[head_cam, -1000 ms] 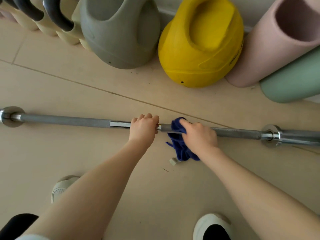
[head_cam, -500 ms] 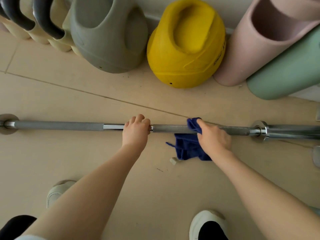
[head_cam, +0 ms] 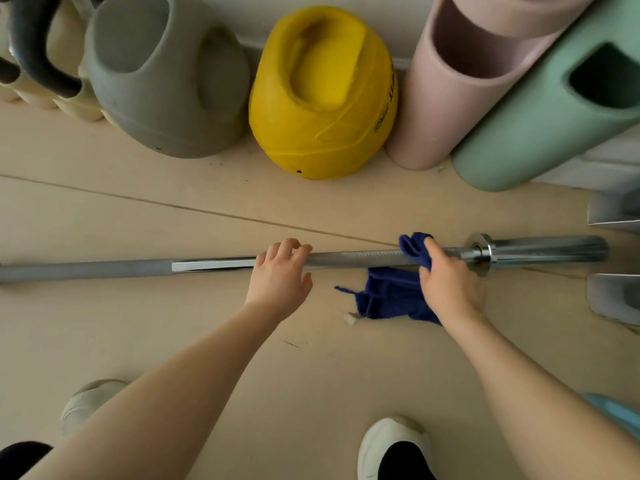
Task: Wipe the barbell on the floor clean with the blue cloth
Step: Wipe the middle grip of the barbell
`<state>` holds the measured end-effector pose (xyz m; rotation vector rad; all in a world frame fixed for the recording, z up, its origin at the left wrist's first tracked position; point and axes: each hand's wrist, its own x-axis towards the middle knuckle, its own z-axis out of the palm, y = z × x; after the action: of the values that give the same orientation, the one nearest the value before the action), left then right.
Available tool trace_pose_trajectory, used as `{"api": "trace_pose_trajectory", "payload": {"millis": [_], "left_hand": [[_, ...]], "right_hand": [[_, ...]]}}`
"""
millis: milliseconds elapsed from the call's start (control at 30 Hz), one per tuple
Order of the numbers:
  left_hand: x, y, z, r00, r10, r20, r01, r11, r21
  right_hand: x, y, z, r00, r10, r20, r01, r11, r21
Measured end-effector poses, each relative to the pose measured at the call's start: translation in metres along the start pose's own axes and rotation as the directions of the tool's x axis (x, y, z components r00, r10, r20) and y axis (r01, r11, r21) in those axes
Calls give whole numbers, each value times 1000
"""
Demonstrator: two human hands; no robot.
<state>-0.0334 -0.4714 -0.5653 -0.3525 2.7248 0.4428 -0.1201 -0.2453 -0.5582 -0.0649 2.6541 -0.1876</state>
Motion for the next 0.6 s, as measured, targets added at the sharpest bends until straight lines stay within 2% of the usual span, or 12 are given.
{"api": "trace_pose_trajectory", "payload": {"millis": [67, 100, 300, 367, 433, 500, 600], "left_hand": [[4, 14, 6, 997, 74, -24, -74, 997, 2], [5, 21, 10, 995, 89, -35, -89, 996, -2], [22, 48, 24, 991, 129, -25, -127, 989, 76], [24, 49, 24, 992, 120, -34, -116, 988, 98], [25, 49, 24, 989, 134, -61, -127, 987, 102], [26, 48, 25, 984, 160, -84, -147, 979, 144], [27, 51, 26, 978, 175, -115, -155, 974, 165]], "right_hand": [[4, 14, -3, 994, 100, -35, -99, 994, 41], [5, 14, -2, 994, 104, -38, -103, 994, 42], [0, -2, 13, 992, -119, 29, 119, 993, -1], [0, 16, 9, 999, -44, -10, 44, 999, 10], [-1, 37, 1, 986, 147, -84, -138, 985, 108], [-1, 45, -1, 959, 262, -109, -241, 955, 175], [-2, 23, 2, 973, 210, -96, -188, 962, 200]]}}
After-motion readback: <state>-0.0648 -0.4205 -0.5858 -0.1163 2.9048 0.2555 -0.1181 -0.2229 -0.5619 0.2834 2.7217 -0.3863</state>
